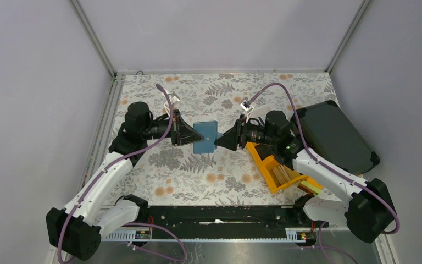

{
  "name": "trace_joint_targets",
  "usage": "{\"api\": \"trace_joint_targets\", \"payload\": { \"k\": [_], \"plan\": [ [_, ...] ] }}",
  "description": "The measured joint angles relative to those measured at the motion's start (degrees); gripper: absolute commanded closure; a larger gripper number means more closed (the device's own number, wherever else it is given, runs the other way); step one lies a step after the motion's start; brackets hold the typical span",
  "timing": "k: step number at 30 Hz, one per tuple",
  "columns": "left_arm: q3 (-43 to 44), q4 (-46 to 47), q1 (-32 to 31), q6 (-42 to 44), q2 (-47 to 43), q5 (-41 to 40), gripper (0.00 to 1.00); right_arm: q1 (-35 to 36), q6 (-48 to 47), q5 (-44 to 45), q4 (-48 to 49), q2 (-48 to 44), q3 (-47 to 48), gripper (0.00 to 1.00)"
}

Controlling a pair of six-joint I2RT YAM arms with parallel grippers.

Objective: Put the credit cards into the card holder
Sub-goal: Open the card holder at the center of the board.

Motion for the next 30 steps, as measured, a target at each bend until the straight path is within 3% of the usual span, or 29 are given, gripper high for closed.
{"api": "trace_joint_targets", "payload": {
  "k": [30],
  "plan": [
    [-0.83, 0.81, 0.0, -0.13, -1.29, 0.28, 1.0, 0.0, 0.02, 0.87, 0.02, 0.09, -0.85, 0.51]
  ]
}}
